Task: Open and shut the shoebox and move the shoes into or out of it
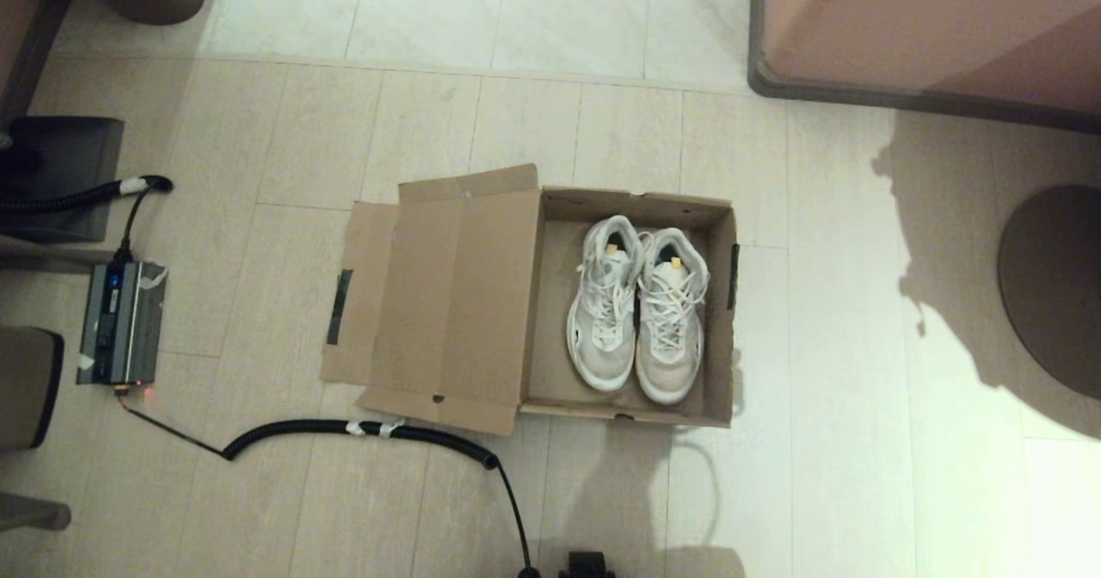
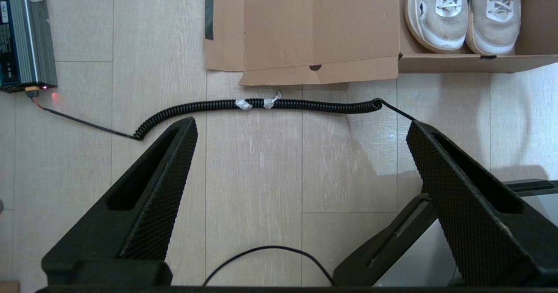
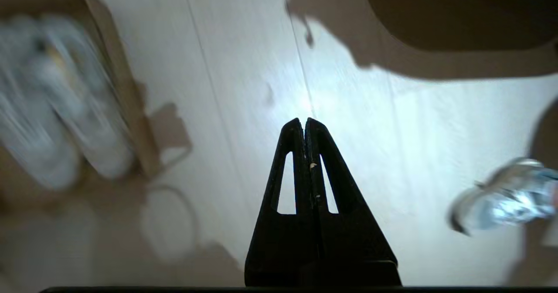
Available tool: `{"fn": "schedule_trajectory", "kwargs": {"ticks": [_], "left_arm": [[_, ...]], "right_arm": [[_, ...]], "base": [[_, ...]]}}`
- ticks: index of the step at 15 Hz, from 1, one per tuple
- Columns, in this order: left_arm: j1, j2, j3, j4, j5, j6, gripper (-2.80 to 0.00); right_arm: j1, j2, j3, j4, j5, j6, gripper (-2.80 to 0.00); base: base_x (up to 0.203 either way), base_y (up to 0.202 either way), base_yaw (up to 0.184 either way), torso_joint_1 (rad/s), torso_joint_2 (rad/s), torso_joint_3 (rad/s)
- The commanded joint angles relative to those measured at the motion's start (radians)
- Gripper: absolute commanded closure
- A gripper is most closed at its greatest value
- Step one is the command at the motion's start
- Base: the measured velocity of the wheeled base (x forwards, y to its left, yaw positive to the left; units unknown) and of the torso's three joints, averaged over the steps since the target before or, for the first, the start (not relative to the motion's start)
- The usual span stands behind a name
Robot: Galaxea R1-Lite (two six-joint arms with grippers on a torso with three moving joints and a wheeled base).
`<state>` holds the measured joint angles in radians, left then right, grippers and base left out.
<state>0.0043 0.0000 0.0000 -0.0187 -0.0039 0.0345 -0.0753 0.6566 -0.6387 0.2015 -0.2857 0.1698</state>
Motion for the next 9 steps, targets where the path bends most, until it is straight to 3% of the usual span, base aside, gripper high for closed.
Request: {"fn": "schedule_trajectory", "kwargs": {"ticks": [1,5,7,9], "left_arm": [[0.0,0.002,0.008,0.0,-0.001,0.001,-2.8],[0.0,0.002,0.008,0.0,-0.001,-0.001,-2.8],[0.0,0.002,0.008,-0.001,-0.001,-0.001,-2.8],[0.0,0.002,0.008,0.0,-0.001,0.001,-2.8]], "right_arm": [[-0.029,-0.242,0.199,0.002,0.033,-0.107,0.0],[-0.051,-0.368,0.485,0.004,0.172,-0.221,0.0],[-0.052,-0.373,0.553,0.005,0.332,-0.269,0.0],[-0.041,-0.374,0.556,0.004,0.329,-0.293,0.0]], "base": [[0.0,0.0,0.0,0.0,0.0,0.0],[0.0,0.0,0.0,0.0,0.0,0.0],[0.0,0.0,0.0,0.0,0.0,0.0],[0.0,0.0,0.0,0.0,0.0,0.0]]}}
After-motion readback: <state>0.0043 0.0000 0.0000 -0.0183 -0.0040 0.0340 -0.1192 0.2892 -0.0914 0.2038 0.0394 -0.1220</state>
